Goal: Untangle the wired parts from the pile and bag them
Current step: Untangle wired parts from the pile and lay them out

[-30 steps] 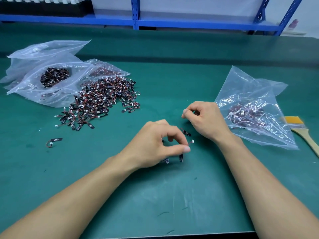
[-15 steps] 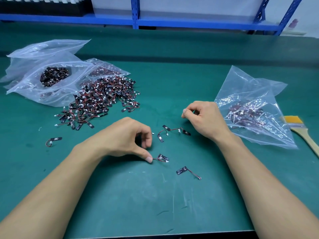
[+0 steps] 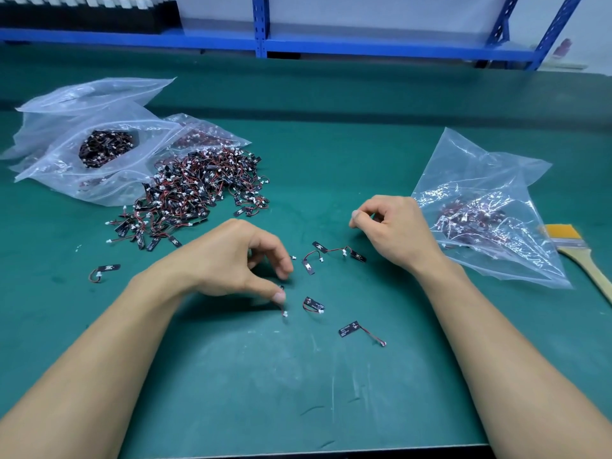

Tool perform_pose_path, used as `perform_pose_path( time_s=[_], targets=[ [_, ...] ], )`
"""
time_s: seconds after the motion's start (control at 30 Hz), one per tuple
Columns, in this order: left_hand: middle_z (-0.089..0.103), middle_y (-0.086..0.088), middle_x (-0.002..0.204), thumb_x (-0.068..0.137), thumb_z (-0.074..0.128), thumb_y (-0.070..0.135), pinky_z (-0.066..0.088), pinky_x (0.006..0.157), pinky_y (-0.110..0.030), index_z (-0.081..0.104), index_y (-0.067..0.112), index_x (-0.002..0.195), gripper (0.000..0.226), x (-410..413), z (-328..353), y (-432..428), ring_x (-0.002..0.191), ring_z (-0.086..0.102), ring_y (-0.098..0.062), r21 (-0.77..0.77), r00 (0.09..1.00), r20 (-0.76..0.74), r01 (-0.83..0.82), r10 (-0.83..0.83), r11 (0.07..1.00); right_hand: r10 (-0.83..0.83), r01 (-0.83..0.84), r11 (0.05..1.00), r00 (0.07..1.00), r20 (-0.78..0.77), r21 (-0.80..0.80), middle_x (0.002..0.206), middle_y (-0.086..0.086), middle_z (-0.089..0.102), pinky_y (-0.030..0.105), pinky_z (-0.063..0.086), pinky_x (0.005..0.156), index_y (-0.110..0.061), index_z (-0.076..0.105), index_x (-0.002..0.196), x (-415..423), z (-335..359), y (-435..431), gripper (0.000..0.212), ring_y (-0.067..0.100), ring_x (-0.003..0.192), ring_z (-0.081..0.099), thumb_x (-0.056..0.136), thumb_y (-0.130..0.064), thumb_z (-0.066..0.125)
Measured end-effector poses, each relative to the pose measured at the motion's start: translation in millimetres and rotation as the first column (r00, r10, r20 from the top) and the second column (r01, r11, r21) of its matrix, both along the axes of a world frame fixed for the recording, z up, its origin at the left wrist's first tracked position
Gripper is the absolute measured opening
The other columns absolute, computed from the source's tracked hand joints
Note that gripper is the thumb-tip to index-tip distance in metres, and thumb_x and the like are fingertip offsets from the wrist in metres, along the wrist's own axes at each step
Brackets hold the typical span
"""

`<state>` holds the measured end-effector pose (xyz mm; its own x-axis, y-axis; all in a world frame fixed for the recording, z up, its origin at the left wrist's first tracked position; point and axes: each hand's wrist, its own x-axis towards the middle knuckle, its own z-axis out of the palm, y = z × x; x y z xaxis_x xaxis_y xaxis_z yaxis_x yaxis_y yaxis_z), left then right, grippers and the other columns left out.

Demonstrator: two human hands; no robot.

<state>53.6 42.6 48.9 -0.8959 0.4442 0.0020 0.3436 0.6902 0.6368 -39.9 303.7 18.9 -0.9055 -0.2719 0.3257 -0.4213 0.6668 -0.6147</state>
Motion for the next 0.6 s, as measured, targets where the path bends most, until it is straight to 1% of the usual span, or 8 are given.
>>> perform_pose_path(
  time_s=[0.07, 0.13, 0.2, 0.27, 0.33, 0.4, 0.53, 0.6],
  targets=[
    [0.070, 0.015, 0.077, 0.072, 0.085, 0.041, 0.042, 0.061, -0.026, 0.074, 0.037, 0.087, 0.019, 5, 3, 7, 0.063, 0.049, -0.012, 0.076, 0.992, -0.125, -0.009, 0.018, 0.997, 0.002, -0.002, 1.000, 1.000, 0.000, 0.000, 0.063, -0.017, 0.058, 0.030, 0.042, 0.062, -0.020, 0.073, 0.069, 0, 0, 0, 0.029, 0.009, 0.059, 0.050, 0.082, -0.037, 0.054],
    [0.070, 0.017, 0.088, 0.080, 0.081, 0.033, 0.044, 0.072, -0.026, 0.076, 0.032, 0.092, 0.013, 13, 4, 27, 0.078, 0.058, -0.010, 0.117, 0.960, -0.261, 0.133, -0.099, 0.984, 0.006, -0.006, 1.000, 1.000, -0.006, 0.009, 0.064, -0.016, 0.059, 0.032, 0.044, 0.064, -0.020, 0.073, 0.070, 0, 0, 0, 0.026, 0.009, 0.059, 0.050, 0.085, -0.034, 0.057],
    [0.071, 0.017, 0.100, 0.086, 0.077, 0.025, 0.045, 0.082, -0.030, 0.077, 0.024, 0.094, 0.008, 22, 1, 51, 0.089, 0.059, -0.011, 0.054, 0.908, -0.323, 0.297, -0.265, 0.953, 0.008, -0.008, 1.000, 1.000, -0.011, 0.016, 0.064, -0.016, 0.059, 0.033, 0.046, 0.064, -0.019, 0.073, 0.071, 0, 0, 0, 0.025, 0.009, 0.059, 0.051, 0.086, -0.032, 0.058],
    [0.070, 0.020, 0.103, 0.091, 0.072, 0.028, 0.043, 0.084, -0.032, 0.077, 0.027, 0.096, 0.007, 27, -4, 65, 0.088, 0.050, -0.010, -0.058, 0.879, -0.306, 0.365, -0.365, 0.929, 0.008, -0.008, 1.000, 1.000, -0.008, 0.012, 0.064, -0.016, 0.059, 0.032, 0.044, 0.063, -0.019, 0.073, 0.070, 0, 0, 0, 0.027, 0.008, 0.058, 0.050, 0.084, -0.035, 0.057],
    [0.068, 0.024, 0.105, 0.093, 0.066, 0.035, 0.039, 0.082, -0.032, 0.075, 0.033, 0.099, 0.011, 28, -8, 69, 0.087, 0.041, -0.006, -0.160, 0.882, -0.259, 0.363, -0.394, 0.918, 0.004, -0.004, 1.000, 1.000, -0.002, 0.000, 0.062, -0.017, 0.059, 0.031, 0.041, 0.061, -0.019, 0.073, 0.069, -1, 0, -1, 0.029, 0.008, 0.057, 0.049, 0.082, -0.038, 0.054],
    [0.068, 0.025, 0.106, 0.093, 0.063, 0.039, 0.035, 0.080, -0.030, 0.072, 0.036, 0.103, 0.014, 26, -10, 68, 0.087, 0.037, -0.005, -0.207, 0.888, -0.244, 0.346, -0.391, 0.915, -0.002, 0.002, 1.000, 1.000, -0.009, 0.002, 0.061, -0.016, 0.058, 0.032, 0.043, 0.061, -0.019, 0.073, 0.069, -1, 0, 0, 0.030, 0.009, 0.057, 0.049, 0.082, -0.038, 0.054],
    [0.067, 0.027, 0.109, 0.094, 0.058, 0.045, 0.031, 0.076, -0.026, 0.070, 0.038, 0.109, 0.020, 23, -9, 65, 0.089, 0.038, -0.008, -0.296, 0.875, -0.305, 0.289, -0.377, 0.910, 0.000, 0.001, 1.000, 1.000, -0.016, 0.013, 0.060, -0.015, 0.057, 0.034, 0.046, 0.063, -0.019, 0.073, 0.069, -1, -1, -1, 0.027, 0.010, 0.058, 0.050, 0.084, -0.035, 0.057],
    [0.064, 0.028, 0.112, 0.095, 0.058, 0.044, 0.031, 0.076, -0.026, 0.071, 0.039, 0.110, 0.020, 23, -9, 65, 0.090, 0.037, -0.008, -0.298, 0.869, -0.323, 0.282, -0.375, 0.912, -0.005, 0.005, 1.000, 1.000, -0.006, 0.005, 0.061, -0.016, 0.058, 0.033, 0.045, 0.063, -0.019, 0.073, 0.070, -1, 0, -1, 0.029, 0.009, 0.058, 0.050, 0.082, -0.038, 0.054]
  ],
)
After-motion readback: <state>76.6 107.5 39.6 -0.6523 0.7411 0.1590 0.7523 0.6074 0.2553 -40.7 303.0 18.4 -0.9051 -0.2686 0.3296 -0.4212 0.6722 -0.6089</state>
